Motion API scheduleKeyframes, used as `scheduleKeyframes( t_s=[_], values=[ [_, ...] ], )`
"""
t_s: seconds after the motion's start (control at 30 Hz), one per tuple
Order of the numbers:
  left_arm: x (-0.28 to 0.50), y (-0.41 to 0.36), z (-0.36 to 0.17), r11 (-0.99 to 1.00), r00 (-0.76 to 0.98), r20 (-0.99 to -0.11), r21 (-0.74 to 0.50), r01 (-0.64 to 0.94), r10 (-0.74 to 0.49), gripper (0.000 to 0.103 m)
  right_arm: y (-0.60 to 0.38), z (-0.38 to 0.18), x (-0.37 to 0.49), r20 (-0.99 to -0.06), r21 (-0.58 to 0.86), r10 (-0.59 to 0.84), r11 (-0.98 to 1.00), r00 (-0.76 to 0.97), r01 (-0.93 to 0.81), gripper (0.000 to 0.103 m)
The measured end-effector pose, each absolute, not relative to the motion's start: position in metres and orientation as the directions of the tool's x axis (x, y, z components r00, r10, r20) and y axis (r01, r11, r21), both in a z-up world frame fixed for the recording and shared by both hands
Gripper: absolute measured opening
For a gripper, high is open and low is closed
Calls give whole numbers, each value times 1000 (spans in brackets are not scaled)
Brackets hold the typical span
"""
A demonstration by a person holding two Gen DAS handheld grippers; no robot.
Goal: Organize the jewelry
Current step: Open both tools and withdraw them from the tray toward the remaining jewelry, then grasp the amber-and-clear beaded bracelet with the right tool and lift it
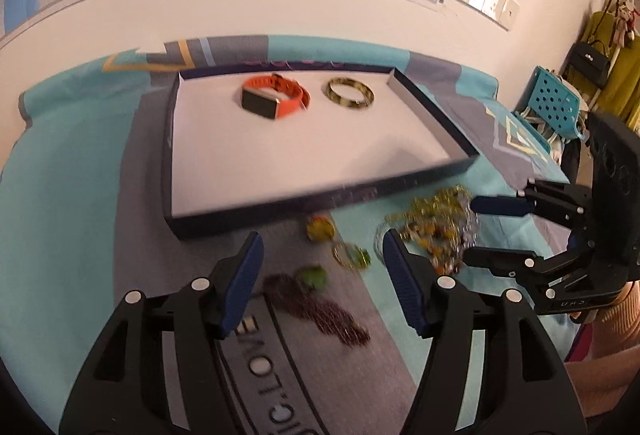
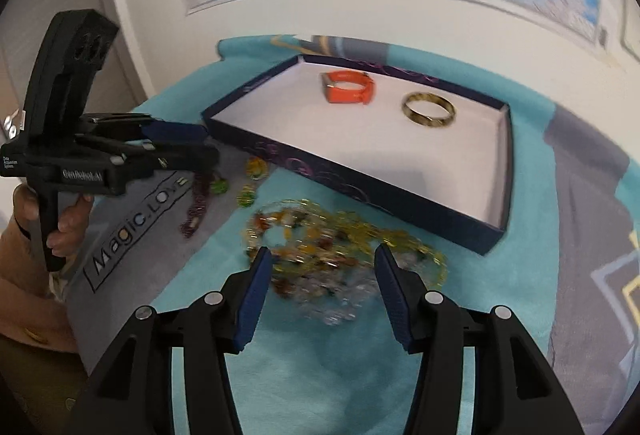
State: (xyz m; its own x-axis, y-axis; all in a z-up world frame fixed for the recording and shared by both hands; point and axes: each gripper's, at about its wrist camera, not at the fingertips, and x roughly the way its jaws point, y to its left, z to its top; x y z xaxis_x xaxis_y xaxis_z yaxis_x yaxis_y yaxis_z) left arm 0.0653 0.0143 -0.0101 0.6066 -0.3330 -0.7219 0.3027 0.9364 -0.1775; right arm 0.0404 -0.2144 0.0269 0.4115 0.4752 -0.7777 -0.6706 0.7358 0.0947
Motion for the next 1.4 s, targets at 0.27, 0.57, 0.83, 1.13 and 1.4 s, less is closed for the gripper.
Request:
scheduleKeyframes(
  t_s=[0.27,0.57,0.83,1.13,1.4],
  values=[
    [50,13,-20,934,589,-732,-198,298,-343,66,-194,11,35,-804,7,427,703,414,-711,47],
    [47,13,-24,931,580,-735,-208,299,-350,68,-216,14,18,-823,110,463,697,328,-708,19],
    [46,11,-27,931,577,-738,-209,299,-351,69,-217,22,31,-786,228,528,732,322,-642,27],
    [43,17,-27,932,576,-738,-219,288,-351,70,-214,13,40,-798,217,490,777,352,-591,4],
    [43,15,-24,932,587,-731,-202,302,-349,70,-242,52,44,-671,356,627,740,395,-570,4]
  ],
)
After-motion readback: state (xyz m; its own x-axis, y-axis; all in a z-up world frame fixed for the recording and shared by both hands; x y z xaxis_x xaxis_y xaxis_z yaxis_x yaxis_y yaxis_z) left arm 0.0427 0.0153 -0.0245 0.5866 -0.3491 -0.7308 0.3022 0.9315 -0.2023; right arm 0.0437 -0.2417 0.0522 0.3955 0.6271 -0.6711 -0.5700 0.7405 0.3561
